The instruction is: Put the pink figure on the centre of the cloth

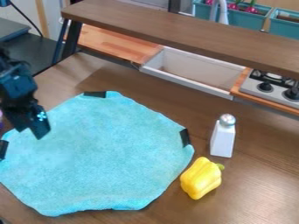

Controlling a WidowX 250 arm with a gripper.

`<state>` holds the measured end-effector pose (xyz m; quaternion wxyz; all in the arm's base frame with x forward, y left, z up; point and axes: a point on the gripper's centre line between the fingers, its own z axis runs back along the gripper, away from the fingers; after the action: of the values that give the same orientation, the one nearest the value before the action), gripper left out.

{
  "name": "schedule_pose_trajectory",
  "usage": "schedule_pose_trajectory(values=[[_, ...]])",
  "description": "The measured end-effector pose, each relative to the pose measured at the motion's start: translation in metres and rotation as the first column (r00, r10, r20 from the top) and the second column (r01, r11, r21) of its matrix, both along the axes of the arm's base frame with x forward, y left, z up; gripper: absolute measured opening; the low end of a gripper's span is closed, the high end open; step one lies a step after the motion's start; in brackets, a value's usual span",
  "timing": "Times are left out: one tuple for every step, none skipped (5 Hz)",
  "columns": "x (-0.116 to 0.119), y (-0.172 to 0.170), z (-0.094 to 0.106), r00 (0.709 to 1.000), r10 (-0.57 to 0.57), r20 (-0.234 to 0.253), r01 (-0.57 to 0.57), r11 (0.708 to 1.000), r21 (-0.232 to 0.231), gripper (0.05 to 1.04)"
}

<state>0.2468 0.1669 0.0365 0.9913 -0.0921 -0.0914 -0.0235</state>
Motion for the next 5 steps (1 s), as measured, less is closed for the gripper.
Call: schedule_pose_trajectory(values=[[-0.008, 0.020, 0.003, 0.999, 0.039, -0.001, -0.039, 0.999, 0.035, 0.999], [-0.012, 0.041, 0.027, 0.989, 0.131, 0.070, -0.141, 0.976, 0.168, 0.999], [-0.017, 0.060, 0.048, 0.980, 0.180, 0.080, -0.192, 0.963, 0.187, 0.999], [-0.014, 0.079, 0.043, 0.976, 0.215, 0.047, -0.219, 0.956, 0.194, 1.000], [-0.010, 0.099, 0.037, 0.962, 0.271, 0.020, -0.270, 0.942, 0.197, 0.999]])
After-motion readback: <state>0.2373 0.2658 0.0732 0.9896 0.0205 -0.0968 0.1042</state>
